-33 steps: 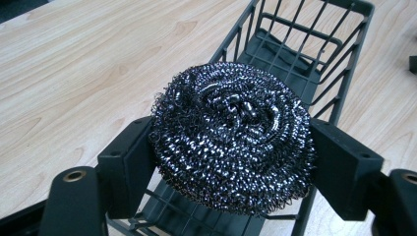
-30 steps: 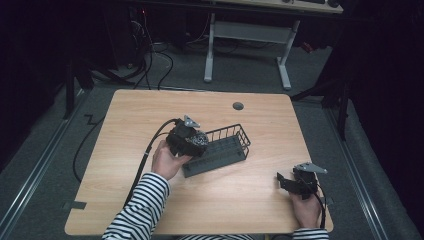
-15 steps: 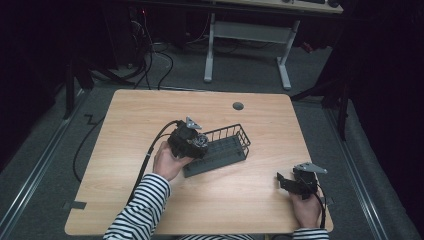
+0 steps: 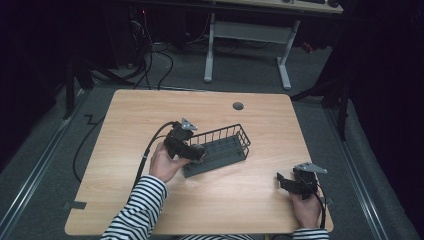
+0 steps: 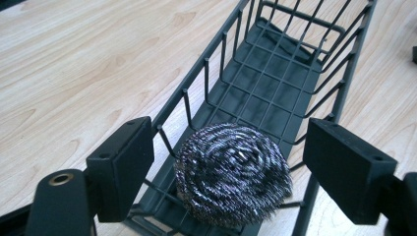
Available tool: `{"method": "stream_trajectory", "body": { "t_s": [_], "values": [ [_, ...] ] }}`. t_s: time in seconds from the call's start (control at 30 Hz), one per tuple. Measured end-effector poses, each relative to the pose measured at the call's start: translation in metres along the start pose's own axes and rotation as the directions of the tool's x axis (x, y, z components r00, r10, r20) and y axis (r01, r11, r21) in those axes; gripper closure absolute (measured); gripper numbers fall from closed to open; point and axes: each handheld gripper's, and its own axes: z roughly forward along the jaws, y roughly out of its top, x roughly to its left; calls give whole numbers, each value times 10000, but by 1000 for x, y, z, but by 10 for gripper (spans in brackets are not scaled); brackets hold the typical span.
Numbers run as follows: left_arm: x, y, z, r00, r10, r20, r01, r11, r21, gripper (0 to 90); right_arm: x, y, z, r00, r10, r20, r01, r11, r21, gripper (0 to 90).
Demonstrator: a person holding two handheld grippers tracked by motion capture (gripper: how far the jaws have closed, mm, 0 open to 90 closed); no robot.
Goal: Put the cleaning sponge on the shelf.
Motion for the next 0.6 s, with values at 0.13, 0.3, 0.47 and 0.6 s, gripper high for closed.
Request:
{"method": "stream_trajectory", "body": {
  "t_s": [0.13, 0.3, 0.47, 0.6],
  "values": [
    [3, -5, -10, 9999, -130, -31, 130, 9996, -269, 206, 0, 0, 0, 10000, 0, 0, 0, 10000, 1, 298],
    [11, -13, -24, 9989, -467, -52, 463, 9970, -625, 213, 0, 0, 0, 10000, -1, 0, 1, 10000, 0, 298],
    [16, -21, -35, 9975, -686, -164, 668, 9935, -925, 221, 0, 0, 0, 10000, 0, 2, 0, 10000, 2, 298],
    [23, -31, -46, 9951, -945, -287, 906, 9891, -1164, 225, 0, 0, 0, 10000, 2, 1, -2, 10000, 0, 298]
  ]
}}
